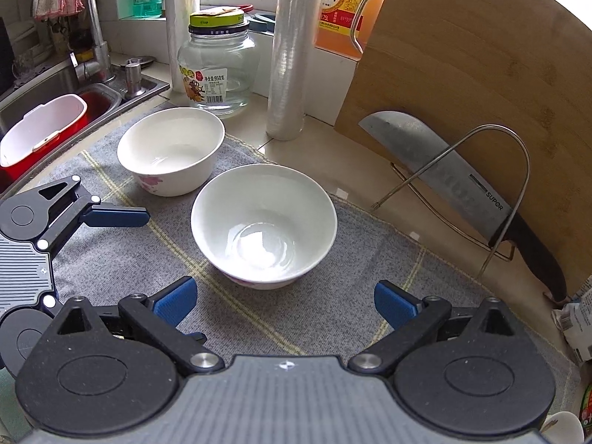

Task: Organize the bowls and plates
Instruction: 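Lower the held bowl into the pink-flower bowl with the right gripper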

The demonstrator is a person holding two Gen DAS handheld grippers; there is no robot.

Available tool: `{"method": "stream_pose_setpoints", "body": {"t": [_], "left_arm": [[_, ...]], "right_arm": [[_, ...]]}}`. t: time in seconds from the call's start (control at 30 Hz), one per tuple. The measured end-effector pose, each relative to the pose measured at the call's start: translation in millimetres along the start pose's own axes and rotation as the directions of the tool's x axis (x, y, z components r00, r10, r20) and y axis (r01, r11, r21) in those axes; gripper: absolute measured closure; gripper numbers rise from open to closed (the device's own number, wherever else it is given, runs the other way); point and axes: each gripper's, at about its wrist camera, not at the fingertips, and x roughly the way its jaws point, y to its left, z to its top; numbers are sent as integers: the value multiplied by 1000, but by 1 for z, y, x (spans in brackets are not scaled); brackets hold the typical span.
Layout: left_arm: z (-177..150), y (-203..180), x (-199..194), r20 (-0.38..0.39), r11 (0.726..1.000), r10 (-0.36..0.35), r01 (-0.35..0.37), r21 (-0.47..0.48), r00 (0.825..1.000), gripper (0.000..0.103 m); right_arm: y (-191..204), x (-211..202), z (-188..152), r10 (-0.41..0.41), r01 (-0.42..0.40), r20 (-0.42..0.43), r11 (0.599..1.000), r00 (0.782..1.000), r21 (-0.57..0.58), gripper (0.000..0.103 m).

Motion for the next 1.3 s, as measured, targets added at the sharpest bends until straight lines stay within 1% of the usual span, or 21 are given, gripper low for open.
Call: {"method": "stream_pose_setpoints", "body": {"t": [0.13, 0.37, 0.5, 0.63, 0.73, 0.87, 0.97, 1.03, 1.3], "left_arm": [[5, -1, 9, 0, 1000, 8, -8, 4, 1000, 1], [10, -4, 20, 8, 1000, -5, 5, 8, 1000, 2], [12, -6, 25, 17, 1000, -13, 13, 17, 1000, 2], [13, -3, 29, 19, 1000, -16, 15, 7, 1000, 5], [13, -1, 30, 24, 1000, -16, 16, -1, 1000, 8], [11, 0, 27, 30, 1000, -23, 23, -6, 999, 16], [13, 2, 27, 42, 1000, -21, 21, -13, 999, 19], [13, 2, 26, 49, 1000, -19, 20, -19, 999, 20], [15, 2, 26, 60, 1000, -24, 25, -7, 998, 21]], "right_arm": [[-5, 8, 7, 30, -30, -6, 999, 1000, 15, 0], [-15, 19, 21, 74, -74, -10, 997, 997, 33, 0], [-26, 28, 31, 123, -122, -21, 990, 992, 67, 0], [-33, 34, 40, 152, -149, -21, 984, 988, 100, 0], [-32, 36, 43, 171, -168, -23, 981, 985, 99, 0], [-24, 41, 45, 179, -177, -37, 982, 983, 65, 1], [-19, 47, 47, 180, -177, -55, 983, 982, 51, 5], [-19, 48, 47, 182, -179, -59, 983, 982, 52, 8], [-23, 53, 50, 195, -191, -65, 980, 979, 60, 10]]}}
